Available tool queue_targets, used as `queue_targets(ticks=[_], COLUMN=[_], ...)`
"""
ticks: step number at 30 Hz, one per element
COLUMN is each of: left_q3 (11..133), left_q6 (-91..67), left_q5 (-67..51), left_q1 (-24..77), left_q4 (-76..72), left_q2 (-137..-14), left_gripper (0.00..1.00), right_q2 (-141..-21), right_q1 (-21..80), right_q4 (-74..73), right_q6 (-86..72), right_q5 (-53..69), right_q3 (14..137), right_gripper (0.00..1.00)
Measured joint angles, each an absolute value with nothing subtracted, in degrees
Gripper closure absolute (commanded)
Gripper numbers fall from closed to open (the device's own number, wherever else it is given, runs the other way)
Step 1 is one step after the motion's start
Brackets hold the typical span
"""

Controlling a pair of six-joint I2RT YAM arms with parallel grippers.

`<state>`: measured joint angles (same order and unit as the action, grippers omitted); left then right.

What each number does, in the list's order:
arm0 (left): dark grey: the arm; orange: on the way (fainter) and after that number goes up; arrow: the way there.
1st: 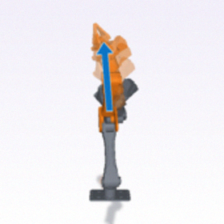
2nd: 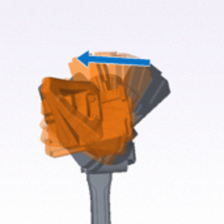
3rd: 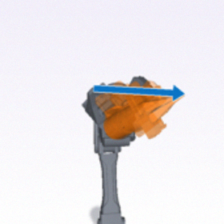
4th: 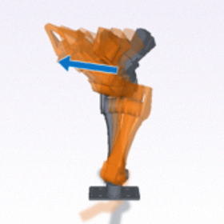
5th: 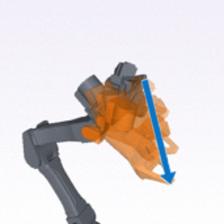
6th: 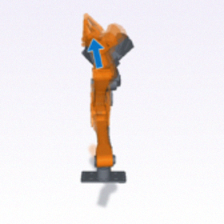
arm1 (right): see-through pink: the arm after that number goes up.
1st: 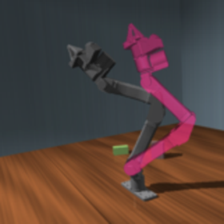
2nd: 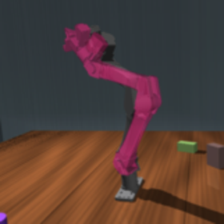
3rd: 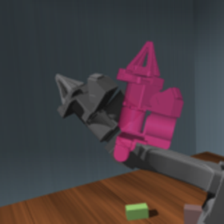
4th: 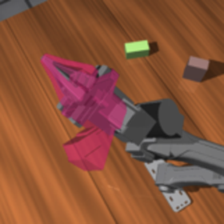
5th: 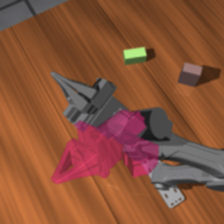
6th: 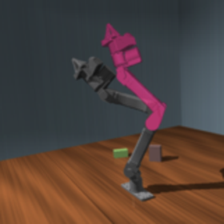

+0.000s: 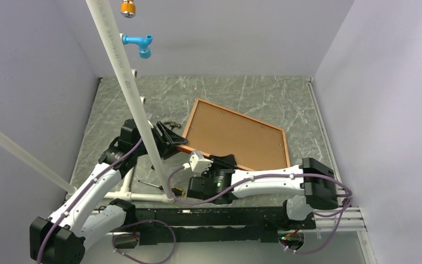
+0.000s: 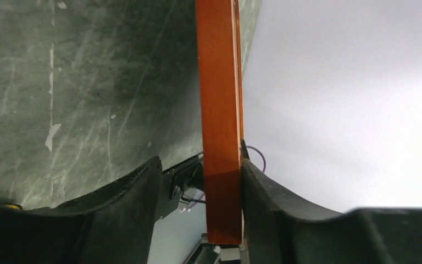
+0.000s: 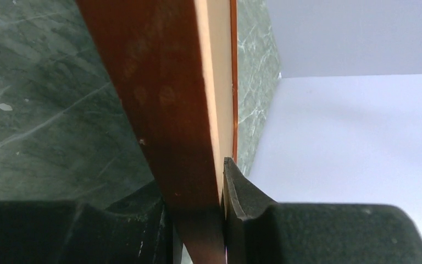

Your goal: Take the photo out of the frame

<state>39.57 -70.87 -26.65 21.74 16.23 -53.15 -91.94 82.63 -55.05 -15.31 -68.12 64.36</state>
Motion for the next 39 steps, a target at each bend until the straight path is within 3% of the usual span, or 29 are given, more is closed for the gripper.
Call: queue_targets(ticks=[4, 8, 15, 21, 39], left_q3=[40.7, 42.0, 42.0, 40.9, 39.4], left_q6=[-66.6, -61.6, -52.8, -50.0, -49.2], left_q5=[-25.6, -22.8, -13.2, -11.1, -11.1], left_q1=[19.5, 16.4, 14.4, 14.3, 14.3], left_q4=[18.3, 20.6, 29.6, 31.5, 32.1], left_q2=[-52.7, -51.0, -49.3, -49.3, -48.5], left_gripper=[0.22, 0.17, 0.17, 0.18, 0.19], right_q2=[-87.1, -81.7, -75.0, -75.0, -80.4], right_q1=[80.6, 76.6, 66.9, 65.2, 62.0], right_q4=[-50.4, -47.2, -39.7, -35.4, -43.6], right_q6=[-7.7, -0.2, 5.5, 11.1, 2.8], right_q5=[-65.2, -61.2, -60.0, -56.6, -32.5], right_q3=[62.7, 61.7, 65.5, 72.3, 97.8], right_gripper=[1.00, 1.00, 1.00, 1.00, 1.00])
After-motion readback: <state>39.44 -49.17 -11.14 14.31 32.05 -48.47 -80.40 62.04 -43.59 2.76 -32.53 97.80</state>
